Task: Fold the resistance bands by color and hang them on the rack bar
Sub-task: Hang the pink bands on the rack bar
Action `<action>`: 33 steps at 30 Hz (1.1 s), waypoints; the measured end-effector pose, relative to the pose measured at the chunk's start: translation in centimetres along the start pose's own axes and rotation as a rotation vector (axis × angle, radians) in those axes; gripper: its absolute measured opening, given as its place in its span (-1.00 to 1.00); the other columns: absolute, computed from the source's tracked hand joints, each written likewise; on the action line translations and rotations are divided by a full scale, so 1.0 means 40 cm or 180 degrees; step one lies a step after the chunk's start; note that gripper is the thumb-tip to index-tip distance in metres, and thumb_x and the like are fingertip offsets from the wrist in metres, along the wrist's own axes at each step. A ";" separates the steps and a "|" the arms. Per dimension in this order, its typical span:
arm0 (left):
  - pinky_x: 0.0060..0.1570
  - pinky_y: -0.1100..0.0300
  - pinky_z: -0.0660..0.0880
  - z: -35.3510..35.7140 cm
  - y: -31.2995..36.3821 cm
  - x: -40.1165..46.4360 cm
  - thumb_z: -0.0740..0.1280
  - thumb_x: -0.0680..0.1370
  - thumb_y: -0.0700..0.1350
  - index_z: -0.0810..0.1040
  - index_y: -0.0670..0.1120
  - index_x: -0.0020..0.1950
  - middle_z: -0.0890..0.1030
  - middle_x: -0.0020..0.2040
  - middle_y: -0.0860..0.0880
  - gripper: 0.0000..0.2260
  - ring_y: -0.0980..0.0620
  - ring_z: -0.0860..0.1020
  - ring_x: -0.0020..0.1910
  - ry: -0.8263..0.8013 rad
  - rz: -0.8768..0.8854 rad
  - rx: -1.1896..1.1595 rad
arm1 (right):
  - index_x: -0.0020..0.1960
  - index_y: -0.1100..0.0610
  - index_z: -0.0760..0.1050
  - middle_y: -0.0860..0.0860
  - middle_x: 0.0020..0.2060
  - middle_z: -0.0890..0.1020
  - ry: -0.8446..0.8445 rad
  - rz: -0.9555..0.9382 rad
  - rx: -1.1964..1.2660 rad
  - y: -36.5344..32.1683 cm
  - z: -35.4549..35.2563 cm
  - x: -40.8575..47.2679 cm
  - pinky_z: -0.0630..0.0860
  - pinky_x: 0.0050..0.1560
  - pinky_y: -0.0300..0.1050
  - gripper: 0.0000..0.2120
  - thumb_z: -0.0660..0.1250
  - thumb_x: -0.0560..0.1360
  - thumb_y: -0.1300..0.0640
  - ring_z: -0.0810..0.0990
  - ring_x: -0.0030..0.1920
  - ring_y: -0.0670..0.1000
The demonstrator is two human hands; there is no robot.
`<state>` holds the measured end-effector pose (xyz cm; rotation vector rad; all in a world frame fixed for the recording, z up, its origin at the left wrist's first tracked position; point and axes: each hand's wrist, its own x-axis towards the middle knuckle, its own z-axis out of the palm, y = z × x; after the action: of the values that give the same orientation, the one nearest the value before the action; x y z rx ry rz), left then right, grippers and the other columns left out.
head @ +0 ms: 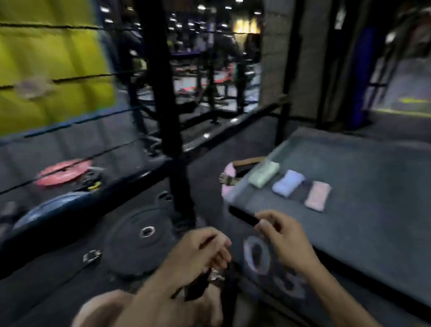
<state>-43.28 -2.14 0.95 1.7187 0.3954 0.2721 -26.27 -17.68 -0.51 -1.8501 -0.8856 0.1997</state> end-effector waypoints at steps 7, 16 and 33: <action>-0.31 0.19 0.54 0.271 -0.037 0.282 0.18 0.71 -0.19 0.55 -0.18 -0.03 0.67 -0.30 -0.04 -0.79 0.06 0.60 -0.38 -0.0942 -0.0257 0.0110 | 0.05 0.19 0.66 0.15 -0.05 0.72 0.1329 0.1430 -0.0407 0.366 -0.260 0.074 0.54 0.14 0.03 -0.87 0.42 0.52 0.24 0.68 0.02 0.17; -0.30 0.19 0.52 0.374 -0.077 0.385 0.19 0.70 -0.22 0.56 -0.18 -0.03 0.64 -0.31 -0.06 -0.81 0.06 0.58 -0.39 -0.0996 -0.0501 0.0008 | 0.15 -0.03 0.64 0.04 0.18 0.58 0.1115 0.1909 -0.1316 0.468 -0.244 0.218 0.35 0.27 0.08 -0.63 0.49 0.41 -0.17 0.45 0.26 0.22; -0.26 0.19 0.52 0.298 -0.093 0.391 0.22 0.70 -0.16 0.60 -0.15 -0.02 0.67 -0.24 -0.09 -0.80 -0.04 0.59 -0.28 -0.0822 -0.0604 -0.0088 | -0.04 -0.03 0.64 -0.06 -0.01 0.66 0.1690 0.1441 -0.0618 0.486 -0.223 0.307 0.44 0.25 0.15 -0.87 0.46 0.46 -0.04 0.54 0.17 0.14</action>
<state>-24.73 -5.94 -5.50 1.6507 0.3587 -0.0816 -3.61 -20.05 -9.95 -2.1223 -0.1178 -0.1055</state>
